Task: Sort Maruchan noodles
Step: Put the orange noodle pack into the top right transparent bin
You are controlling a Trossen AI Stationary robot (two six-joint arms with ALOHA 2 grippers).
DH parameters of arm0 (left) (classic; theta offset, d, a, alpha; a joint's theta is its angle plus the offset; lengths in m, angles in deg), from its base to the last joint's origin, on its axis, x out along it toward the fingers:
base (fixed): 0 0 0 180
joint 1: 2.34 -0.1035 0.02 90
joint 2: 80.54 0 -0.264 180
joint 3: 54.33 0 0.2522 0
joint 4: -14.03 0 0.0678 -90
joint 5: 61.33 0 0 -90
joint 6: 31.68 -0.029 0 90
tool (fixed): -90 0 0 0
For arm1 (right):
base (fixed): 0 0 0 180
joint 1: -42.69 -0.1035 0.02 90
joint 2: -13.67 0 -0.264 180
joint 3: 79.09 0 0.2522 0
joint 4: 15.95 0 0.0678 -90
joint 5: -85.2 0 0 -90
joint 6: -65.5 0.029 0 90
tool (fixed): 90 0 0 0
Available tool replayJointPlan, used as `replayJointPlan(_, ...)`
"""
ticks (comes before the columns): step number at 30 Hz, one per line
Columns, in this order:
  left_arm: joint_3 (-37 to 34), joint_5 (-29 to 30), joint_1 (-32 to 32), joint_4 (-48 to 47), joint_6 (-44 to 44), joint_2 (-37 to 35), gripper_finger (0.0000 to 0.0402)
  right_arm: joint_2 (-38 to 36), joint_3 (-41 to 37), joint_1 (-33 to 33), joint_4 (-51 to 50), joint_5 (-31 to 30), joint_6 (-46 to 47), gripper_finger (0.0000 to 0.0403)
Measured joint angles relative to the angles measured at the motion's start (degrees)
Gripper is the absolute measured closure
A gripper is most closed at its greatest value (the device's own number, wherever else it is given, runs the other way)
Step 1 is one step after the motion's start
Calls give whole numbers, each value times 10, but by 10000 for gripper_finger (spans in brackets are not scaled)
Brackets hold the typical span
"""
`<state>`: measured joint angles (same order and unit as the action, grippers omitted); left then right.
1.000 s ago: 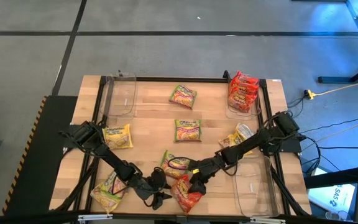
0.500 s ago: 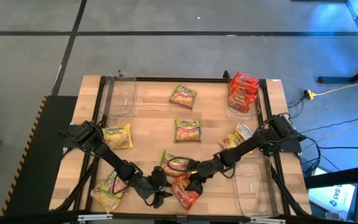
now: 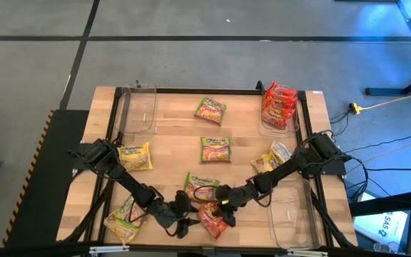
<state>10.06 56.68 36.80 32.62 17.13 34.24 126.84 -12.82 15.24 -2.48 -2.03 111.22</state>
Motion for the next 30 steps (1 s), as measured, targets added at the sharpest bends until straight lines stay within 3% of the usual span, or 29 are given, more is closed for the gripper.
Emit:
replayJointPlan(5,0,-6,2,-9,-39,-20,184,-12,0,0,-6,9,-48,394)
replayJointPlan(10,0,-3,6,-31,-62,-50,184,-52,0,0,-49,22,-89,399)
replayJointPlan(15,0,17,10,-74,-85,-77,184,-110,-1,0,-147,-16,-133,402)
replayJointPlan(24,0,103,-10,-69,-179,-98,184,-219,-1,1,-312,-86,-210,403)
replayJointPlan(30,0,105,-26,-75,-194,-99,184,-311,-1,12,-442,-137,-236,403)
